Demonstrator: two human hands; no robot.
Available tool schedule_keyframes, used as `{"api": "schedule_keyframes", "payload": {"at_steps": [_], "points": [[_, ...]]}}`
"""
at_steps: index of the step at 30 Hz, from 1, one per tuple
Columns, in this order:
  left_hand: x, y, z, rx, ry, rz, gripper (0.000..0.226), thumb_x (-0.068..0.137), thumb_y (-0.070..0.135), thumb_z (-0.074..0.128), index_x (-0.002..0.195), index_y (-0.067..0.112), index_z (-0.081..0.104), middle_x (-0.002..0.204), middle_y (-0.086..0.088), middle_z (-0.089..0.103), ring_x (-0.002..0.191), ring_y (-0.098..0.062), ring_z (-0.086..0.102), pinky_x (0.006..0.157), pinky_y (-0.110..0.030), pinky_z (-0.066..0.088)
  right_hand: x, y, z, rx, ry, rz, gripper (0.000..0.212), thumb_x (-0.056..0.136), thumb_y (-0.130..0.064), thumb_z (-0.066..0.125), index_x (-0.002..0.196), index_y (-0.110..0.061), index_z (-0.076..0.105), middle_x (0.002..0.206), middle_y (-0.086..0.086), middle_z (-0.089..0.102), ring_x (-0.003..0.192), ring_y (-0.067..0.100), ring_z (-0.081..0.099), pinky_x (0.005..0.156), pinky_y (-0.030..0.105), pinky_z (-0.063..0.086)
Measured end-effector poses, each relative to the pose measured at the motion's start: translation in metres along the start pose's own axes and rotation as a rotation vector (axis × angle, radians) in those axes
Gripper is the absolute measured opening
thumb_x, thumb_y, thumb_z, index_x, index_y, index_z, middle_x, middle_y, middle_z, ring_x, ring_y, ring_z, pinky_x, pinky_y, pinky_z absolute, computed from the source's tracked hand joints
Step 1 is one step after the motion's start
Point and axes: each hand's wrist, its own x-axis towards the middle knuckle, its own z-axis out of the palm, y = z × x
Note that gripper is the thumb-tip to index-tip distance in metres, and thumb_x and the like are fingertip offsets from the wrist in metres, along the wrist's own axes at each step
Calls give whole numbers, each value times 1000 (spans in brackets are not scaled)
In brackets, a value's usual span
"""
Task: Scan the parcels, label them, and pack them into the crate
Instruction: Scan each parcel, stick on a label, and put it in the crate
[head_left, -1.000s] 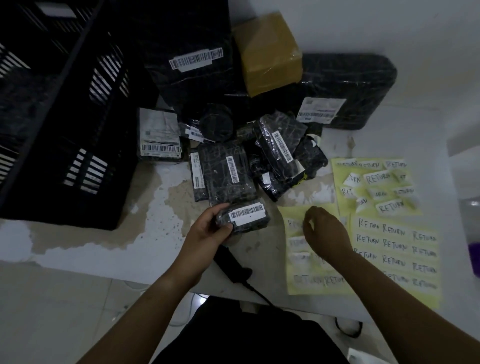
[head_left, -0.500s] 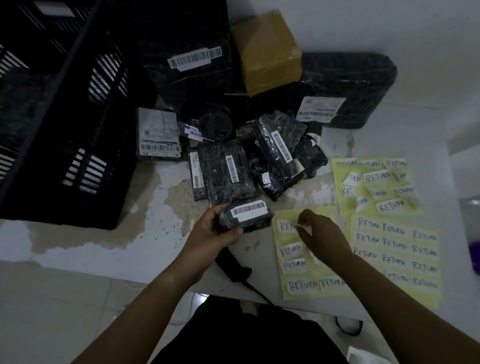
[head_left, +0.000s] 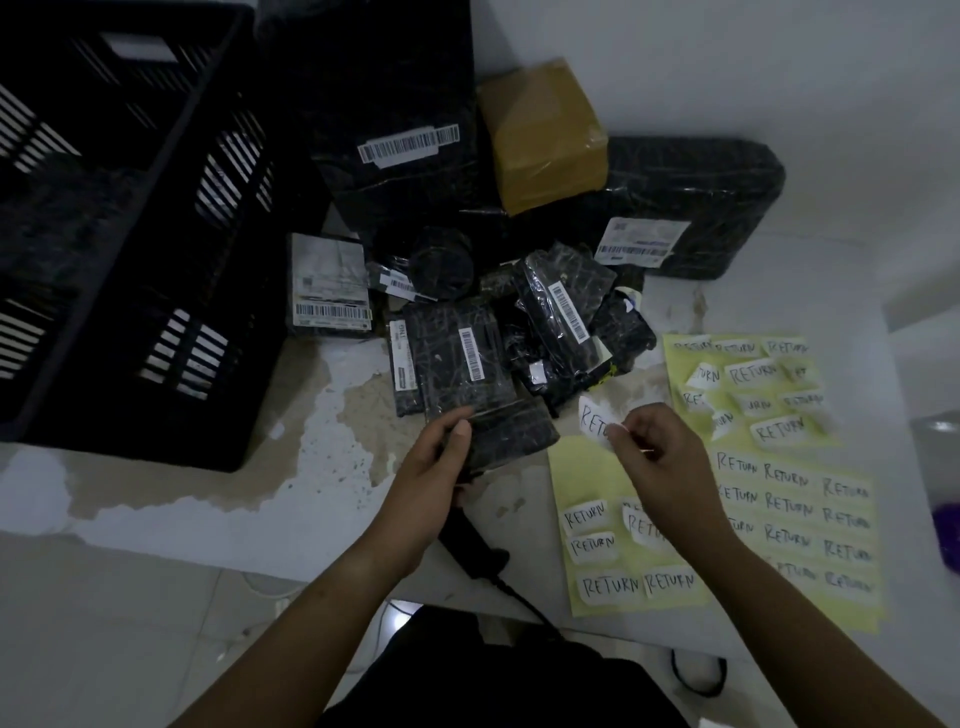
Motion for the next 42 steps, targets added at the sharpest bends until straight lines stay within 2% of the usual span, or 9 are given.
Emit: {"api": "schedule_keyframes", "payload": {"at_steps": [4,10,12,16,20,27,30,35,42], "points": [[0,5,-1,-30,-20,-22,51,79,70,48,125,52,60,144,14,52,129,-13,54,99,-44,54,-15,-48,-1,124,-38,-52,17,91,-17,68,81,-14,55,73,1,59,66,10,56,59,22,44],[-7,16,0,-17,-57,-29,43,86,65,52,125,50,61,134,14,60,121,-11,60,100,-45,54,-20,-72,5,-243,-232,-262,16,91,-36,67,85,-34,52,80,-13,56,84,6,55,68,26,45],[-8,17,0,-10,-60,-36,27,99,46,55,126,48,60,128,15,62,112,-10,63,94,-43,56,-21,-74,5,-265,-245,-285,15,91,-38,67,86,-34,53,80,-12,56,85,6,54,68,28,46],[-5,10,-6,-174,-140,-85,46,100,7,50,137,33,57,100,-9,62,70,-13,59,66,-31,46,-25,-74,3,-84,-203,-195,14,89,-32,70,85,-30,57,82,-9,62,86,8,61,75,33,51],[-9,12,-10,-242,-171,-183,23,102,15,54,124,19,58,96,-9,53,61,-11,53,57,-25,42,-29,-73,0,11,-159,-119,13,89,-28,71,83,-26,60,85,-7,66,95,7,64,79,35,52],[-10,12,-6,-31,-194,-241,80,80,83,34,121,24,70,87,2,73,63,-11,61,58,-24,46,-36,-75,4,-114,-235,-210,13,89,-34,69,84,-31,57,88,-12,60,96,7,56,80,17,41],[-14,17,1,56,-195,-197,67,89,77,30,123,32,66,105,8,77,75,-12,73,64,-25,50,-36,-76,7,-137,-209,-246,12,89,-32,68,84,-31,57,85,-12,59,93,7,57,80,20,43],[-20,20,3,44,-202,-70,22,108,28,43,120,32,61,114,4,73,83,-15,73,70,-30,51,-30,-79,2,-111,-162,-224,12,89,-30,68,84,-32,58,91,-13,63,98,3,58,79,18,42],[-22,23,-1,108,-224,124,41,84,27,42,111,51,59,112,18,67,110,-29,59,85,-39,45,-27,-78,-4,-195,-242,-241,13,88,-35,68,84,-35,56,91,-15,60,101,0,54,78,17,37]]}}
